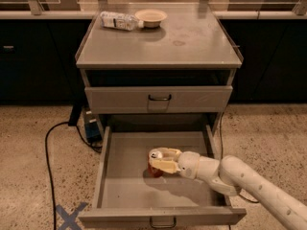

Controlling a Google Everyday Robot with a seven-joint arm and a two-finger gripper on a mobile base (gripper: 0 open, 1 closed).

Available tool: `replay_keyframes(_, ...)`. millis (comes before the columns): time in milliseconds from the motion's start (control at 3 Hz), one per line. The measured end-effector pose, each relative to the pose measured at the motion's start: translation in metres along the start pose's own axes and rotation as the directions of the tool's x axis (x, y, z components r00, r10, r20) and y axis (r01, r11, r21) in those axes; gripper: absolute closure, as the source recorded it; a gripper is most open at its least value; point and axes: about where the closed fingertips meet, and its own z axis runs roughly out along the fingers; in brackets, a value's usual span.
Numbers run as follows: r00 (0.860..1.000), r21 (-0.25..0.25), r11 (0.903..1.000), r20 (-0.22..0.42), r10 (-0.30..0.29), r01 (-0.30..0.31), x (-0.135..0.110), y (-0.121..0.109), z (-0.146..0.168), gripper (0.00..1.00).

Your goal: Place coke can into middle drawer

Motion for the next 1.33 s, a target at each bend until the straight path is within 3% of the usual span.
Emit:
replay_keyframes(333, 0.997, 0.095, 0.9933, -0.035, 0.070, -0.066, 0.054, -0.027, 0.001, 1.00)
replay_keyframes(1000, 0.996, 0.098, 0.9937, -0.063, 0.061, -0.054, 0.063, -0.030, 0.008, 1.00)
replay_keyframes(1333, 0.990, 0.115, 0.9924, -0.127, 0.058, -0.043, 0.084, -0.051, 0.028, 1.00)
